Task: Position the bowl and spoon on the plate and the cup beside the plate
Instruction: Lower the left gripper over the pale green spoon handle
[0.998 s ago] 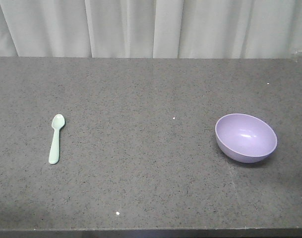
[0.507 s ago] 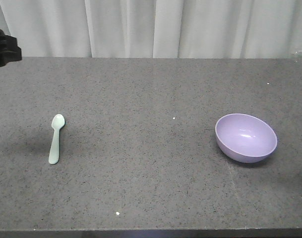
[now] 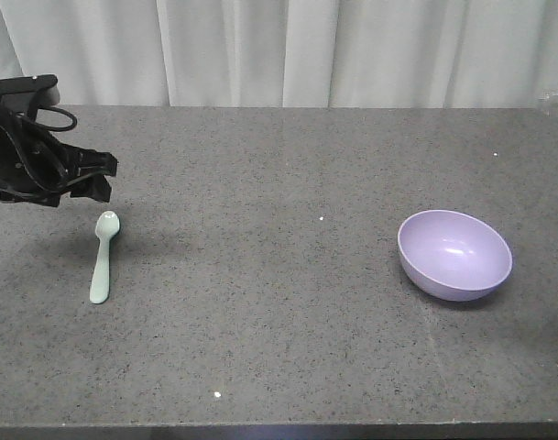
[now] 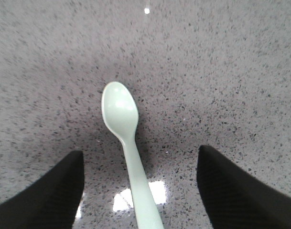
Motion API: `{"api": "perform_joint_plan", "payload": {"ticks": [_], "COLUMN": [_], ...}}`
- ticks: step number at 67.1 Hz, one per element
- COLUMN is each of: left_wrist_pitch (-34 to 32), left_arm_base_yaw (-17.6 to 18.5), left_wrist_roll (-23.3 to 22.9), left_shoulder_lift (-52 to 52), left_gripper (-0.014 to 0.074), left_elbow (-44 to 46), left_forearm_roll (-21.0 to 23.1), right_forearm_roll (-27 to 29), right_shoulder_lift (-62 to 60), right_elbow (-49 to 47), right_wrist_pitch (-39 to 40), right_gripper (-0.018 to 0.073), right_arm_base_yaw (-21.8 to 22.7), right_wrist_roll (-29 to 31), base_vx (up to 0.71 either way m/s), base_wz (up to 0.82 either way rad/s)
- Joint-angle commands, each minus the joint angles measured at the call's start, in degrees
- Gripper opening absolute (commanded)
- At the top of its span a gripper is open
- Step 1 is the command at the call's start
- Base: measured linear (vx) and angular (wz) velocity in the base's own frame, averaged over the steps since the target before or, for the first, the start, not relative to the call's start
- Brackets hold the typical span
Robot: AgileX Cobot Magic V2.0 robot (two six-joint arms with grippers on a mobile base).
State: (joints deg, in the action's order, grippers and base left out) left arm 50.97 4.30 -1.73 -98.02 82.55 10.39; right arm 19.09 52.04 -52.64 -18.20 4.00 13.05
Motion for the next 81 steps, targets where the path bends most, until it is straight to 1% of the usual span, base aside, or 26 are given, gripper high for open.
{"api": "perform_joint_plan", "payload": {"ticks": [1, 34, 54, 58, 63, 69, 81], "left_wrist_pitch": [-0.9, 4.0, 3.4, 4.1, 4.5, 5.0, 5.7], "left_arm_base_yaw": [0.0, 0.1, 0.1, 0.1, 0.1, 0.1, 0.1], "left_wrist_roll": [0.6, 0.6, 0.5, 0.5, 1.1, 3.0, 2.9], "left_shoulder_lift": [0.8, -5.1, -5.1, -5.1, -5.1, -5.1, -5.2], "left_gripper": [0.0481, 0.0481, 0.0481, 0.0481, 0.0481, 0.0481, 0.0481], "left_elbow": [2.1, 2.1, 2.1, 2.1, 2.1, 2.1, 2.1], "left_forearm_roll": [1.8, 1.4, 1.9, 2.0, 1.8, 1.9, 1.9], "right_forearm_roll": [0.0, 0.0, 0.0, 0.0, -0.1, 0.0, 0.0], "right_shoulder_lift": [-0.3, -0.3, -0.3, -0.3, -0.3, -0.3, -0.3], "right_elbow": [-2.0, -2.0, -2.0, -2.0, -2.0, -2.0, -2.0], "right_wrist_pitch": [3.2, 3.0, 2.9, 2.9, 2.9, 2.9, 2.9], "right_gripper": [0.044, 0.044, 0.044, 0.044, 0.044, 0.044, 0.044], "right_arm_base_yaw": [0.4, 0.4, 0.4, 0.4, 0.4, 0.4, 0.4], "right_wrist_roll": [0.7, 0.7, 0.7, 0.7, 0.7, 0.7, 0.7], "base_vx": [0.0, 0.0, 0.0, 0.0, 0.0, 0.0, 0.0], "base_wz": [0.0, 0.0, 0.0, 0.0, 0.0, 0.0, 0.0]}}
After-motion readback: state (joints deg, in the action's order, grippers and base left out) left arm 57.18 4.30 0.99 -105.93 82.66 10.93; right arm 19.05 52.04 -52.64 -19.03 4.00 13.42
